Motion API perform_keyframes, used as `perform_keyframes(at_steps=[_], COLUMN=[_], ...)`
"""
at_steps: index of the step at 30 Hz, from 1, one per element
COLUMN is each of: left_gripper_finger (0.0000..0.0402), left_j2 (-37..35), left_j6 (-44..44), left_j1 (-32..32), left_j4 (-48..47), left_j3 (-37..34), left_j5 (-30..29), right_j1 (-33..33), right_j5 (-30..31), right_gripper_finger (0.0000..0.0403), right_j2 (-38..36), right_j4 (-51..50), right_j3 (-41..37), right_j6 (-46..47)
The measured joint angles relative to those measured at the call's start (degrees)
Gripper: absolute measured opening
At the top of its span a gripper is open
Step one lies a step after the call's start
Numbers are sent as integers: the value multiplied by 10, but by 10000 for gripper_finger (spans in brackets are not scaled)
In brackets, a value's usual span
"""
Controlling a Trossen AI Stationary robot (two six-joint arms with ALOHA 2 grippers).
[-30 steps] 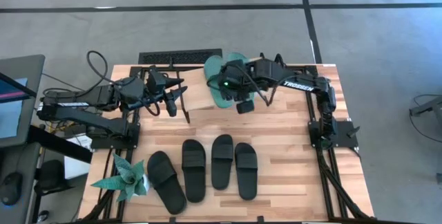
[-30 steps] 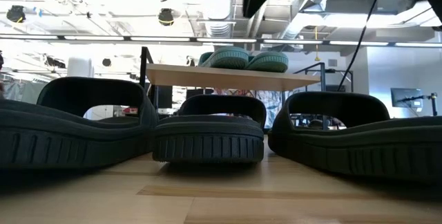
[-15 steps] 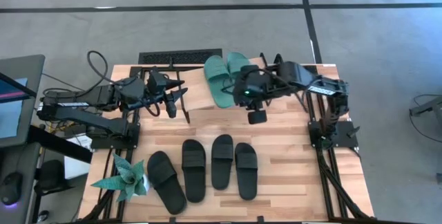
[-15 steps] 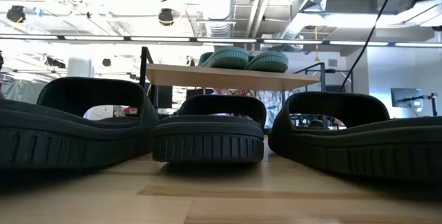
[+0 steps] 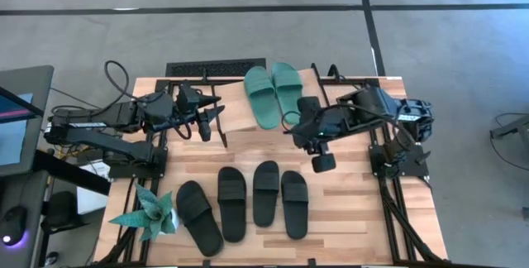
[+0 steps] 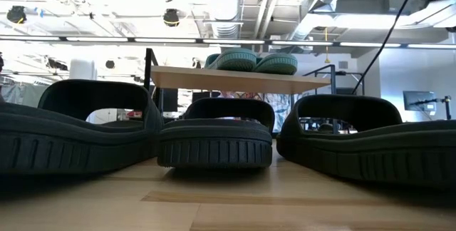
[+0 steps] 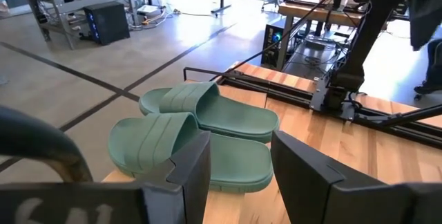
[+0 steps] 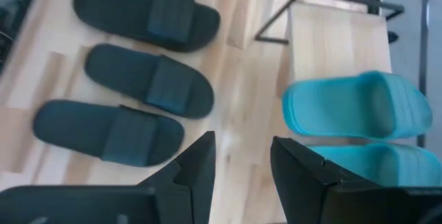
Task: Pick and place slides into the shelf
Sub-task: Put the black slide under the shelf
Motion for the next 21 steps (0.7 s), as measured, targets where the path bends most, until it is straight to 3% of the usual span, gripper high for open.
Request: perform_keyframes(at_steps=[10,21], left_gripper_finger=[139,139], left_j2=[0,0], left_j6=[-13,-27], left_j1=[0,0], left_j4=[0,0], left_j3=[0,0], left_j5=[25,26], right_j1=[13,48], right_j5=[-67,-67], right_gripper_finger=[127,127], right_j2=[-43,-88], right_j4=[94,132], right_j3=[0,0], right_j6=[15,39])
